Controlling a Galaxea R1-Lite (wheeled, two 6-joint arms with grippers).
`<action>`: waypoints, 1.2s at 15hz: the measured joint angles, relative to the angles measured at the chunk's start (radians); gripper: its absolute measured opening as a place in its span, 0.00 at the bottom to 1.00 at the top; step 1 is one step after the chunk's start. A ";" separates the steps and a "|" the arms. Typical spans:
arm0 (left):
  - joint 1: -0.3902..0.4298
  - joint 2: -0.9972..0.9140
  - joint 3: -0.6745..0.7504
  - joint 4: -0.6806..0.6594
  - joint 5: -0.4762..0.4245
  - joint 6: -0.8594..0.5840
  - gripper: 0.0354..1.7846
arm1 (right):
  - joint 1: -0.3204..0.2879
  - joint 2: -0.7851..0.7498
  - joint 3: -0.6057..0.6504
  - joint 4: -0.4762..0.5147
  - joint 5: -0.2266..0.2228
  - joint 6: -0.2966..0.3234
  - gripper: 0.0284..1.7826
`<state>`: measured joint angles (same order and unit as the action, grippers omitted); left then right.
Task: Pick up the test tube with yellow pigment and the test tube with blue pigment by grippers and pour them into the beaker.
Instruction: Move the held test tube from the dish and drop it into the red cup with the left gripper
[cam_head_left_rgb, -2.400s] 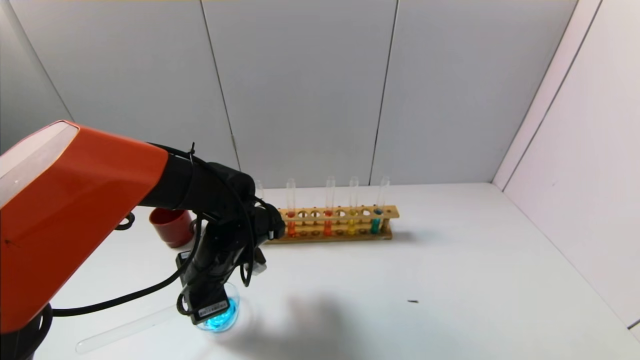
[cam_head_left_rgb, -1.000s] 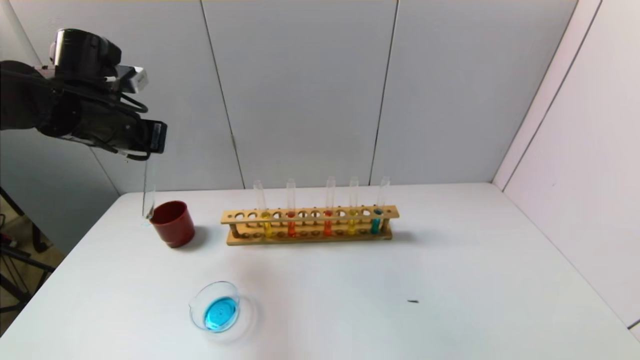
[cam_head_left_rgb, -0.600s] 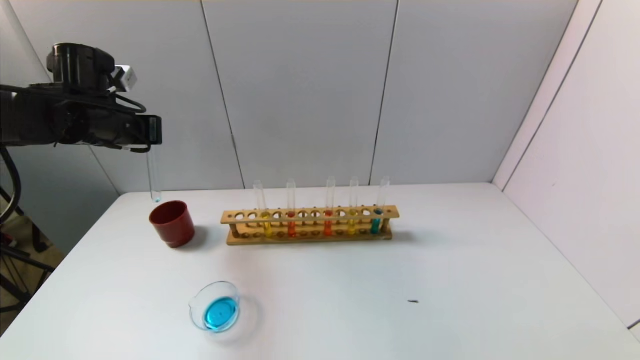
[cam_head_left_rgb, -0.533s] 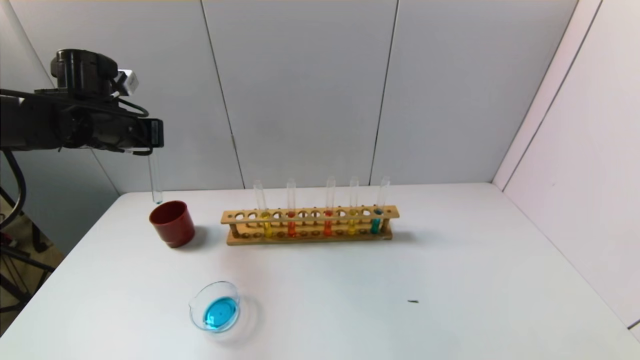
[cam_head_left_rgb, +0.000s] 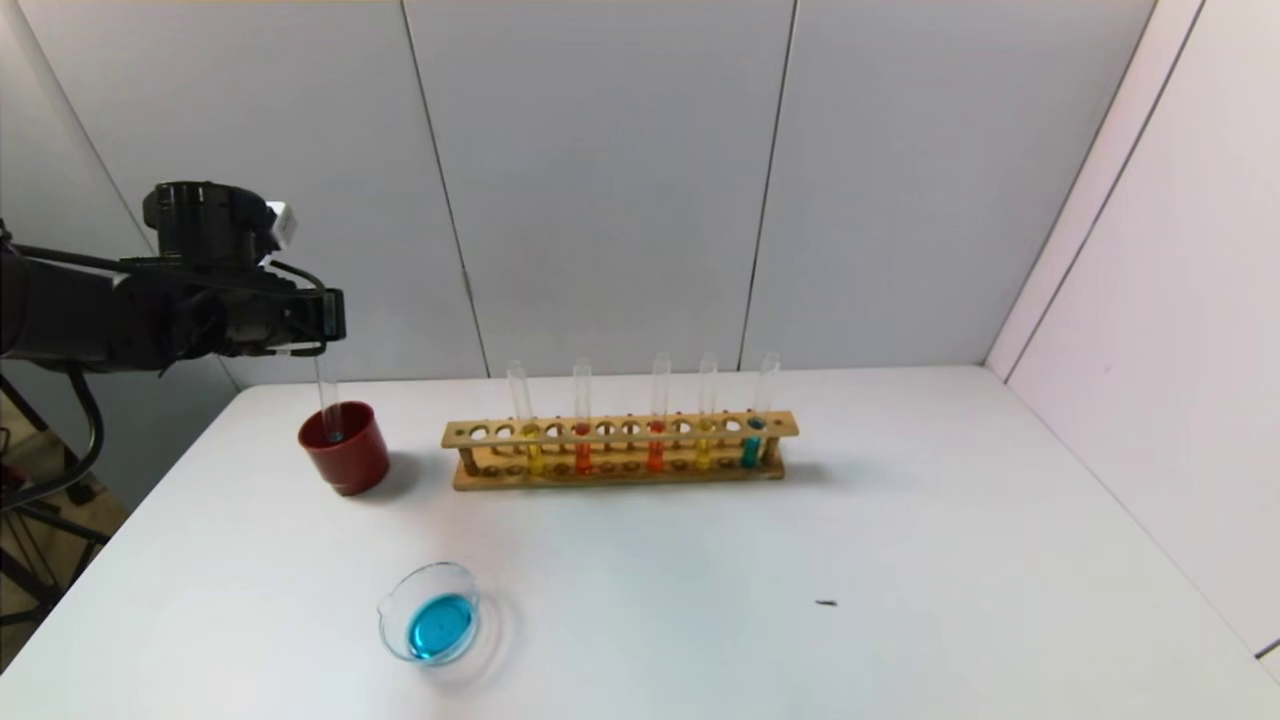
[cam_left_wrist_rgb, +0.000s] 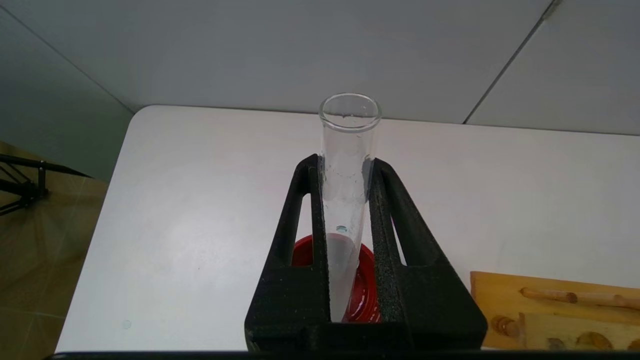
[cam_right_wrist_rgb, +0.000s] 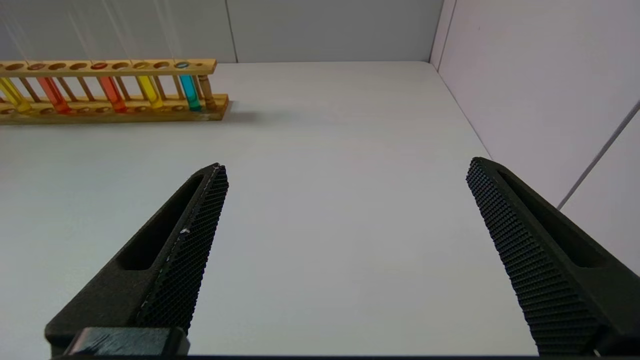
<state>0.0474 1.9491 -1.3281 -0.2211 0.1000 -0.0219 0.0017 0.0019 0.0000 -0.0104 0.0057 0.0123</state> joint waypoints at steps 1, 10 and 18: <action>0.004 0.003 0.022 -0.025 0.000 0.000 0.15 | 0.000 0.000 0.000 0.000 0.000 0.000 0.98; 0.011 0.037 0.152 -0.205 0.004 -0.001 0.15 | 0.000 0.000 0.000 0.000 0.000 0.000 0.98; 0.010 0.035 0.291 -0.350 0.000 -0.001 0.32 | 0.000 0.000 0.000 0.000 0.000 0.000 0.98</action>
<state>0.0577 1.9840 -1.0372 -0.5715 0.1004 -0.0230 0.0017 0.0019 0.0000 -0.0104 0.0057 0.0123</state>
